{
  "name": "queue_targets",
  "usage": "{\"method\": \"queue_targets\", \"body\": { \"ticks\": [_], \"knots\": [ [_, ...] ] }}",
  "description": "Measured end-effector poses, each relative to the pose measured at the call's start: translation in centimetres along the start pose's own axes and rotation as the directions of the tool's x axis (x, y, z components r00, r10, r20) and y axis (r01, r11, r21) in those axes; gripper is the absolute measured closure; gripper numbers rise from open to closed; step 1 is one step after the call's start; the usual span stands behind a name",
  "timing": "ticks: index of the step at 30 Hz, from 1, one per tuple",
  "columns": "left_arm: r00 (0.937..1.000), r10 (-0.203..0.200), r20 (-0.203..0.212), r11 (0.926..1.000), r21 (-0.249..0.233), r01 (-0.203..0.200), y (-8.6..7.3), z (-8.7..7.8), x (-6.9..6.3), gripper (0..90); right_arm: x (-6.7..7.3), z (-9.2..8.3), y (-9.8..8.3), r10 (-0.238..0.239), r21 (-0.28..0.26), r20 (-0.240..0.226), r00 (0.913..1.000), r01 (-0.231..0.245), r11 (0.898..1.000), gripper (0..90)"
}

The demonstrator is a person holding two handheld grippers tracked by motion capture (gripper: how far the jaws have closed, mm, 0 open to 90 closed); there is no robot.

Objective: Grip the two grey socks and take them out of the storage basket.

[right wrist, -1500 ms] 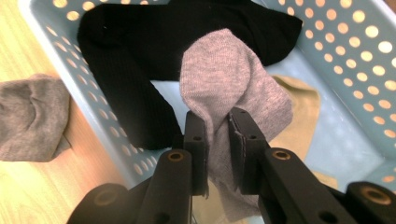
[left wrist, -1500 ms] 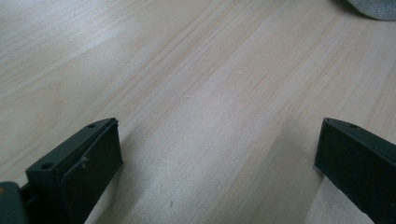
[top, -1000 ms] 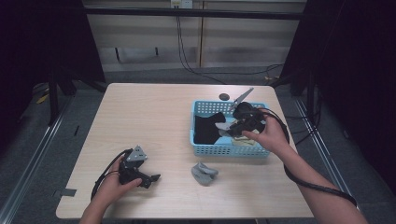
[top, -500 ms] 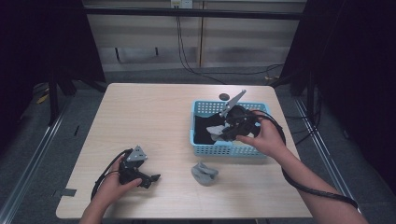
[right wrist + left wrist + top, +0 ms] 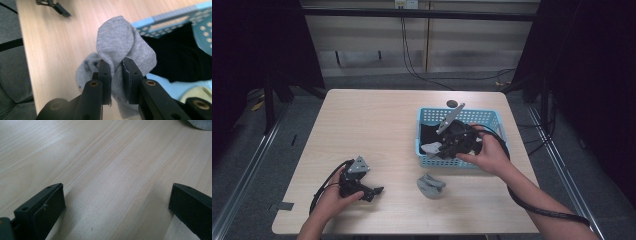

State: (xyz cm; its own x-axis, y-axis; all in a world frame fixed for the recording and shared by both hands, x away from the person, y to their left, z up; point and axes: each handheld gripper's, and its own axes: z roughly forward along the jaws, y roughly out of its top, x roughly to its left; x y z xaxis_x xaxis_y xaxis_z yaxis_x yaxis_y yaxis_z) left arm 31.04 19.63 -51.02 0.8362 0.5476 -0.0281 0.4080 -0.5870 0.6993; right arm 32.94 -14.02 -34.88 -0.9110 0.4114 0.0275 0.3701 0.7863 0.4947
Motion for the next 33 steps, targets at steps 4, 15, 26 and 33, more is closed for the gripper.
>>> {"method": "queue_targets", "body": {
  "ticks": [4, 15, 26, 33],
  "knots": [
    [1.0000, 0.000, 0.000, 1.0000, 0.000, 0.000, 0.0, 0.0, 0.0, 0.0, 1.0, 0.4, 0.3, -0.026, -0.013, -0.024, 0.9994, 0.025, 1.000, 78.2],
    [1.0000, 0.001, 0.000, 1.0000, 0.000, -0.001, 0.0, 0.0, 0.0, 0.0, 3.1, 2.3, 0.4, -0.063, -0.019, -0.076, 0.9951, 0.062, 0.998, 78.0],
    [1.0000, 0.000, 0.000, 1.0000, 0.000, 0.000, 0.0, 0.0, 0.0, 0.0, 3.3, 5.3, -0.7, -0.055, 0.024, -0.103, 0.9931, 0.058, 0.998, 76.0],
    [1.0000, -0.001, 0.001, 1.0000, -0.001, 0.001, 0.0, 0.0, 0.0, 0.0, 3.2, 6.9, -1.3, -0.030, 0.042, -0.110, 0.9935, 0.035, 0.999, 73.9]
  ]
}}
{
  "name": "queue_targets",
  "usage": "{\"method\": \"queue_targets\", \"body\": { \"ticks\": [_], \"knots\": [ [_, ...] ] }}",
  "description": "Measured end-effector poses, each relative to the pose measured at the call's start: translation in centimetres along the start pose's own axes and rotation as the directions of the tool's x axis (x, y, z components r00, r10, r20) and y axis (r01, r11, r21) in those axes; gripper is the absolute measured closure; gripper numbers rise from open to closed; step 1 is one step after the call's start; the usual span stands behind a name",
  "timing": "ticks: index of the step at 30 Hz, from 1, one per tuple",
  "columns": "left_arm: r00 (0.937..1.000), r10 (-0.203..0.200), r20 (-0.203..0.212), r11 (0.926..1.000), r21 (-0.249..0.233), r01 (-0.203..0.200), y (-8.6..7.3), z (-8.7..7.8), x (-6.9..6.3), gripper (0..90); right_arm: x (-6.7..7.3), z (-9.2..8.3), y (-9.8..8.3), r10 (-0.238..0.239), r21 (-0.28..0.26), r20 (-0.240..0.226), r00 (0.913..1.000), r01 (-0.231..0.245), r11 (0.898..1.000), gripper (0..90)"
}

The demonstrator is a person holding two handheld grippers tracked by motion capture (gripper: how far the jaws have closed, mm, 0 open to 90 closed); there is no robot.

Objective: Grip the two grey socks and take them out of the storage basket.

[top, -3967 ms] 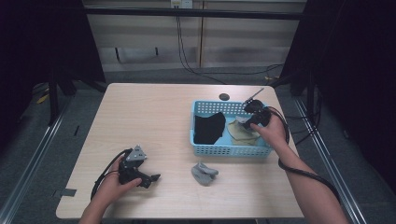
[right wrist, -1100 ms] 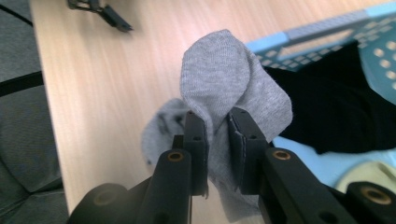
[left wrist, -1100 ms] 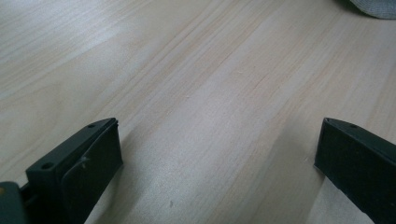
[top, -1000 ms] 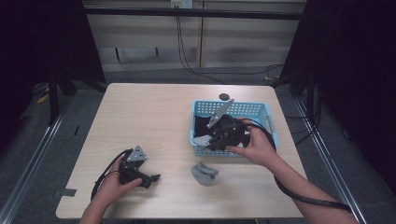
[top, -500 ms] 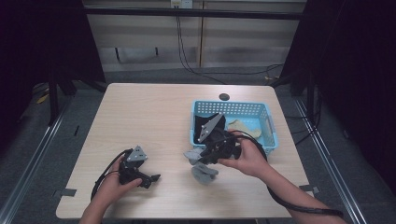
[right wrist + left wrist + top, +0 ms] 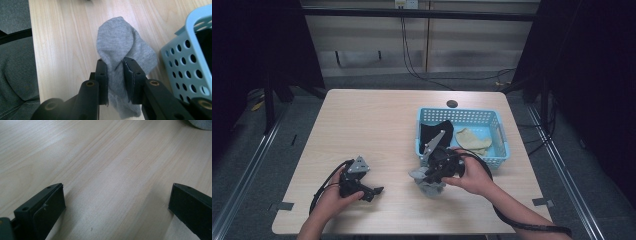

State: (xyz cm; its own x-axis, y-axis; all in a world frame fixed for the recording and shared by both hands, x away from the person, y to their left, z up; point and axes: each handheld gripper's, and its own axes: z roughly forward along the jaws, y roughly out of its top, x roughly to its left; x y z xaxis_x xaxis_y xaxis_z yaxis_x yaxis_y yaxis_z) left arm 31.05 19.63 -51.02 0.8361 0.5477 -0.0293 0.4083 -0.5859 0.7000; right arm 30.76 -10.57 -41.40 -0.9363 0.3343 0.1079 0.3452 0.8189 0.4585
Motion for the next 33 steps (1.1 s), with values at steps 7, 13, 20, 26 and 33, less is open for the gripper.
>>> {"method": "queue_targets", "body": {
  "ticks": [7, 13, 20, 26, 33],
  "knots": [
    [1.0000, 0.001, 0.000, 1.0000, 0.001, -0.001, 0.0, 0.0, 0.0, 0.0, -0.2, 0.3, -0.1, 0.023, -0.002, -0.013, 0.9997, -0.023, 1.000, 63.5],
    [1.0000, 0.001, 0.000, 1.0000, 0.003, -0.001, 0.0, 0.0, 0.0, 0.0, -0.1, -0.1, -0.5, 0.034, -0.010, -0.024, 0.9992, -0.034, 0.999, 48.5],
    [1.0000, 0.000, 0.000, 1.0000, -0.001, 0.000, 0.0, 0.0, 0.0, 0.0, -0.2, -0.9, -1.5, 0.070, -0.008, -0.022, 0.9973, -0.070, 0.998, 35.0],
    [1.0000, 0.001, 0.000, 1.0000, 0.000, -0.001, 0.0, 0.0, 0.0, 0.0, -0.3, -1.6, -2.7, 0.084, -0.029, -0.006, 0.9964, -0.084, 0.996, 29.0],
    [1.0000, 0.000, 0.000, 1.0000, 0.001, 0.000, 0.0, 0.0, 0.0, 0.0, -0.3, -2.3, -4.1, 0.093, -0.038, 0.018, 0.9955, -0.092, 0.995, 26.6]
  ]
}}
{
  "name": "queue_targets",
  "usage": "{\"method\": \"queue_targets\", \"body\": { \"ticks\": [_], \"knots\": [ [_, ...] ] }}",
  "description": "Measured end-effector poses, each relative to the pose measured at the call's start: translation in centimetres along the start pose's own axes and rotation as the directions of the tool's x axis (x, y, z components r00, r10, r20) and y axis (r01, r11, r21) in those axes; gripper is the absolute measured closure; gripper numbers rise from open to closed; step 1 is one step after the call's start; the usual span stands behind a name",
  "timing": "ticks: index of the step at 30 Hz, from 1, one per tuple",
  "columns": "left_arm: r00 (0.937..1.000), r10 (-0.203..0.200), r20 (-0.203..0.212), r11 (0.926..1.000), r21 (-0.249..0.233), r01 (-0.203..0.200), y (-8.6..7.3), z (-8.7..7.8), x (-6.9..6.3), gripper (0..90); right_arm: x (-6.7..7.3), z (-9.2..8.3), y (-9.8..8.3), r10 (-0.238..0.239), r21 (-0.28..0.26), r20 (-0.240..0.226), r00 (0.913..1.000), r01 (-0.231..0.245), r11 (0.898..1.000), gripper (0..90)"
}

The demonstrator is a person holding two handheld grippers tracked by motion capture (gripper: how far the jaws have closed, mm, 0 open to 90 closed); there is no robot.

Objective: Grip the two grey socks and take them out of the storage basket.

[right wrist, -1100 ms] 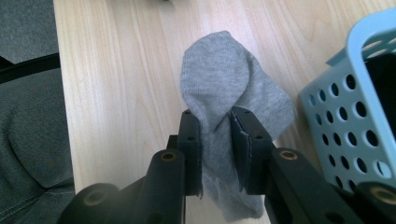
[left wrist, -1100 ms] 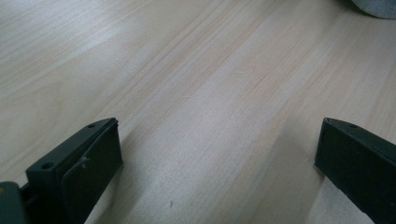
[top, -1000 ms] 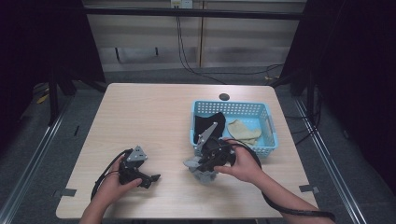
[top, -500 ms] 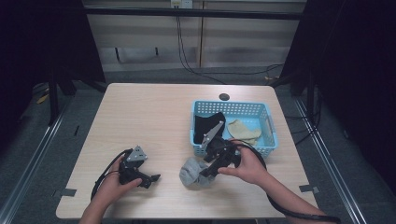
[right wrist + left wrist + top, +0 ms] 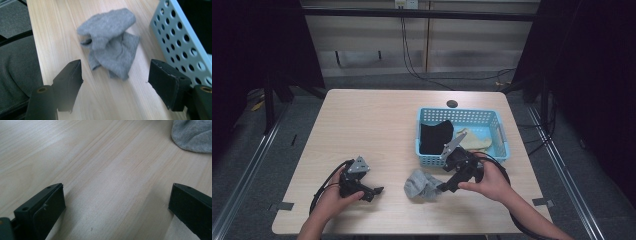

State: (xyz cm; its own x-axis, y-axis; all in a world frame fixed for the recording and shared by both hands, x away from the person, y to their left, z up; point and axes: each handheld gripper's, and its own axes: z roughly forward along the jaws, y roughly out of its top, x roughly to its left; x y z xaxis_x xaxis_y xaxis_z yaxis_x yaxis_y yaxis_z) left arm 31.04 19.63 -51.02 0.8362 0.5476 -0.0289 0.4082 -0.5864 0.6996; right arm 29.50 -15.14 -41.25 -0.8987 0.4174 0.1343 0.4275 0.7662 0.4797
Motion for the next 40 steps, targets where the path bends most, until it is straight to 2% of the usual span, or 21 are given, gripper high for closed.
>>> {"method": "queue_targets", "body": {
  "ticks": [6, 8, 16, 23, 27, 30, 31, 33, 35, 37, 40],
  "knots": [
    [1.0000, -0.001, 0.000, 1.0000, -0.001, 0.001, 0.0, 0.0, 0.0, 0.0, -0.3, -0.1, -1.7, 0.029, 0.011, 0.004, 0.9996, -0.029, 1.000, 25.7],
    [1.0000, -0.001, 0.000, 1.0000, 0.000, 0.001, 0.0, 0.0, 0.0, 0.0, -0.4, -0.1, -2.2, 0.026, 0.017, 0.016, 0.9995, -0.026, 1.000, 25.6],
    [1.0000, -0.001, -0.001, 1.0000, -0.001, 0.001, 0.0, 0.0, 0.0, 0.0, -0.9, -0.1, -4.2, 0.063, -0.009, 0.019, 0.9979, -0.062, 0.998, 24.8],
    [1.0000, 0.000, -0.001, 1.0000, 0.000, 0.000, 0.0, 0.0, 0.0, 0.0, -1.1, 1.0, -6.5, 0.087, -0.034, 0.022, 0.9960, -0.086, 0.996, 24.3],
    [1.0000, 0.000, -0.001, 1.0000, 0.000, 0.000, 0.0, 0.0, 0.0, 0.0, -1.2, 2.1, -7.9, 0.088, -0.049, 0.034, 0.9955, -0.087, 0.995, 24.2],
    [1.0000, 0.000, -0.001, 1.0000, 0.000, 0.000, 0.0, 0.0, 0.0, 0.0, -1.6, 3.0, -9.1, 0.072, -0.081, 0.059, 0.9957, -0.067, 0.994, 23.6],
    [1.0000, 0.000, -0.001, 1.0000, 0.000, 0.000, 0.0, 0.0, 0.0, 0.0, -1.7, 3.2, -9.4, 0.076, -0.090, 0.049, 0.9959, -0.072, 0.993, 21.8],
    [1.0000, 0.000, -0.001, 1.0000, 0.000, 0.000, 0.0, 0.0, 0.0, 0.0, -1.9, 3.4, -9.9, 0.068, -0.144, 0.051, 0.9964, -0.060, 0.988, 22.2],
    [1.0000, 0.000, -0.001, 1.0000, 0.000, 0.000, 0.0, 0.0, 0.0, 0.0, -2.0, 3.4, -10.1, 0.056, -0.159, 0.059, 0.9966, -0.046, 0.986, 22.0],
    [1.0000, 0.000, -0.001, 1.0000, 0.000, 0.000, 0.0, 0.0, 0.0, 0.0, -1.9, 3.5, -10.5, 0.043, -0.181, 0.100, 0.9941, -0.024, 0.983, 21.4],
    [1.0000, -0.001, -0.001, 1.0000, -0.001, 0.001, 0.0, 0.0, 0.0, 0.0, -1.7, 3.7, -10.9, 0.036, -0.202, 0.116, 0.9926, -0.012, 0.979, 21.3]
  ]
}}
